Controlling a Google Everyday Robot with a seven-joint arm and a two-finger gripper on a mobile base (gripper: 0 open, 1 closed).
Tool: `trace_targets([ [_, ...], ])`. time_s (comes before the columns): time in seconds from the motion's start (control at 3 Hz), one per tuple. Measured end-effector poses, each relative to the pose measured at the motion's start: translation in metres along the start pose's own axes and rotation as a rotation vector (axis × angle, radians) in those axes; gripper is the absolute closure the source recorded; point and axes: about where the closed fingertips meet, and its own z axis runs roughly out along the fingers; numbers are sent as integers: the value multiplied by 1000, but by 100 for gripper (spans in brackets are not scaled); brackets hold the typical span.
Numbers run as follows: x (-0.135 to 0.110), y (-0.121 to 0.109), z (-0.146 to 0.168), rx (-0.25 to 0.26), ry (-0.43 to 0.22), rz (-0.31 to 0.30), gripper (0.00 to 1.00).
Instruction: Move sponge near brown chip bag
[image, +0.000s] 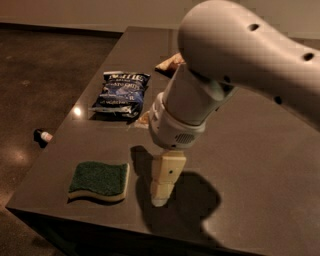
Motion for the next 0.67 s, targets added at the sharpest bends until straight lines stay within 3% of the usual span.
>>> trace_targets([
  [0.33, -20, 3, 34, -46, -7, 69, 0],
  [0.67, -31, 5, 52, -74, -13, 101, 0],
])
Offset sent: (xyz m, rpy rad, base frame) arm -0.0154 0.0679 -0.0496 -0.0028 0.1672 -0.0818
